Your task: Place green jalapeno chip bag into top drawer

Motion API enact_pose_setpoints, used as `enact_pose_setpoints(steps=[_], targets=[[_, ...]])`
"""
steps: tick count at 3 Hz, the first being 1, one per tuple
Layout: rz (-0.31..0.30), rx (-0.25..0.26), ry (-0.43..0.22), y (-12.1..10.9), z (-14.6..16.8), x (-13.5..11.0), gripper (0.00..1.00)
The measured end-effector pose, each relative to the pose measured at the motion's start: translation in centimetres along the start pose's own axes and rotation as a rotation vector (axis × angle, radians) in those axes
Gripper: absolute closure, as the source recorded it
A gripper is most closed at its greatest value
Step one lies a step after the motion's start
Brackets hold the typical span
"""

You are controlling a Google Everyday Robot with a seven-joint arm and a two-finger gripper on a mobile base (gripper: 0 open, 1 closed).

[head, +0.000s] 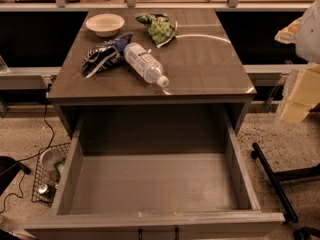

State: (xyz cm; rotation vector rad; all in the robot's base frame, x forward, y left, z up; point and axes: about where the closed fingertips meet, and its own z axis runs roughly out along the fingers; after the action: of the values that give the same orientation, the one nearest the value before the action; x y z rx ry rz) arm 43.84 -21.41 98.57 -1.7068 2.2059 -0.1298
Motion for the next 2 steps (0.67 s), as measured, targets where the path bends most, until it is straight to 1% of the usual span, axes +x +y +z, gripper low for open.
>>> enact_pose_setpoints(steps=[1,2], targets=[[0.000,0.000,0.000,0.0,0.0,0.0,0.00],[0.047,0.052,-0.046,-1.4,0.3,0.0,0.00]])
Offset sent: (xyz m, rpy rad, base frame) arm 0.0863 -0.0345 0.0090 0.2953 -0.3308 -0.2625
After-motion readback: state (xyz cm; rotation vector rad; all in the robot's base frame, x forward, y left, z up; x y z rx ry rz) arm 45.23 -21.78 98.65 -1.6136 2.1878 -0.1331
